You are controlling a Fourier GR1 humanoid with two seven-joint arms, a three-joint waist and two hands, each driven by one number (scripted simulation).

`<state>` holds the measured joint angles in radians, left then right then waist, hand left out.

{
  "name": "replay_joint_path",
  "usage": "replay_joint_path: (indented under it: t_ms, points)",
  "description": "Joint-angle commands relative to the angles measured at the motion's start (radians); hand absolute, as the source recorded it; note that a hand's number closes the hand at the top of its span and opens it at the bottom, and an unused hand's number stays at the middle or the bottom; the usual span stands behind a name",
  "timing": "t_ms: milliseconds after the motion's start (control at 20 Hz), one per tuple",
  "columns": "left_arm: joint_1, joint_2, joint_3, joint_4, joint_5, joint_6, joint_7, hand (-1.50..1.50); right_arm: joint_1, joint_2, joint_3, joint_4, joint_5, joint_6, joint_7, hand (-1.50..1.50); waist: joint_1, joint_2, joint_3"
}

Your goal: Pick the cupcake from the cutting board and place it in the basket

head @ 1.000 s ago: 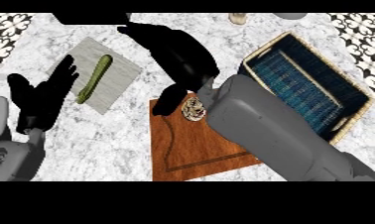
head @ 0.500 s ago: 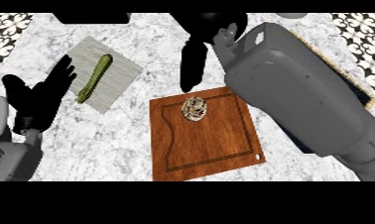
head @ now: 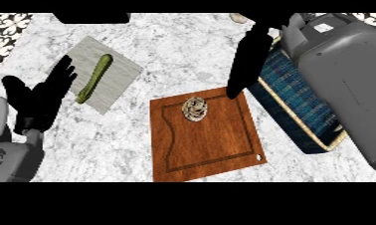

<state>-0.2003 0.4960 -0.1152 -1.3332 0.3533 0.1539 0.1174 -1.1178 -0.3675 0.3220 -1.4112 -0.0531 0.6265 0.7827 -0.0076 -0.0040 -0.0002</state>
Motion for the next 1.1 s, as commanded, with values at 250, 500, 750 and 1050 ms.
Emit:
replay_joint_path:
  t_ms: [250,500,750,1050]
  points:
    - [-0.031,-0.014,0.019,-0.028,-0.031,0.000,0.068,0.00,0.341,-0.016,-0.055,-0.300,0.070,-0.067,-0.116,-1.50,0.000,0.001,0.001]
    - [-0.006,-0.040,0.035,-0.020,-0.047,-0.012,0.035,0.00,0.538,0.043,0.037,-0.317,0.285,-0.183,-0.279,-1.50,0.009,0.004,0.001]
    - [-0.059,-0.064,0.047,0.030,-0.092,-0.019,0.038,0.00,0.537,0.123,0.064,-0.129,0.439,-0.281,-0.463,-1.50,0.013,0.006,0.000]
    - [-0.026,-0.056,0.086,0.012,-0.066,-0.077,0.031,0.00,0.572,0.270,0.072,0.006,0.491,-0.427,-0.569,-1.50,0.017,0.005,0.000]
